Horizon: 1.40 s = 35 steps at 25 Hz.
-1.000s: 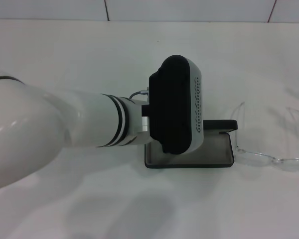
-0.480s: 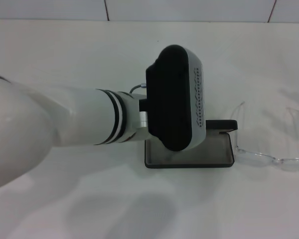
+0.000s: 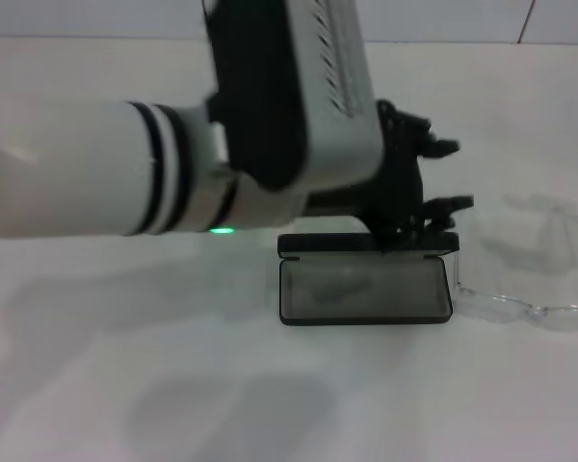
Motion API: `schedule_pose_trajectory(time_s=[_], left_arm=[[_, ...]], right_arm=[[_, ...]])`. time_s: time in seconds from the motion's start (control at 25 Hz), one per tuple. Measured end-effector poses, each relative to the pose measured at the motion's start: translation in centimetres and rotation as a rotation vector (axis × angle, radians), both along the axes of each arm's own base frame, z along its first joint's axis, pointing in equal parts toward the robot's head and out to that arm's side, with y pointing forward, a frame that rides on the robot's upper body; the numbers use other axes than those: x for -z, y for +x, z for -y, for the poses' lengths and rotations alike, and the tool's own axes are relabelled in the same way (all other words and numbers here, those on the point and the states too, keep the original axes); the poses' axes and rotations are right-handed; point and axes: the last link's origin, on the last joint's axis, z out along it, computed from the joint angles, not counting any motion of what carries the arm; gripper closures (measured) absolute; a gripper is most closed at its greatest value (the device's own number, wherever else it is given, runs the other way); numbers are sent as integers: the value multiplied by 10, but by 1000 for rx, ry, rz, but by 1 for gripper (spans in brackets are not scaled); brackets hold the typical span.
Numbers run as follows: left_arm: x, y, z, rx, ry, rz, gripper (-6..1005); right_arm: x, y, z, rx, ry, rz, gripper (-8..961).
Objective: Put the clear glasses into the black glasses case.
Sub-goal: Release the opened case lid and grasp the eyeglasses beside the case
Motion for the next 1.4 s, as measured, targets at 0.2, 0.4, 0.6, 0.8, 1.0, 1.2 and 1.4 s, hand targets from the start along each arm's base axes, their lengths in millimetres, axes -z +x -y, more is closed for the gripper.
schedule_pose_trajectory(time_s=[0.2, 0.4, 0.6, 0.8, 1.0, 1.2, 1.4], left_arm=[[-31, 7, 2, -50, -25, 171, 556], [-68, 3, -3, -87, -91, 364, 560], [-84, -11, -9, -141, -129, 462, 567], [-87, -22, -10, -162, -146, 514, 575], [-85, -26, -10, -169, -155, 533, 583], [-84, -29, -9, -174, -157, 544, 591], [-81, -29, -8, -170, -168, 538, 598]], right_arm=[[3, -19, -14, 17, -242, 217, 231], [19, -31, -28, 47, -396, 433, 233], [37, -44, -40, 76, -467, 587, 235], [49, -69, -53, 66, -519, 776, 231], [70, -99, -60, -3, -565, 915, 232], [101, -107, -57, -50, -604, 1041, 233], [124, -102, -50, -71, -622, 1141, 233]])
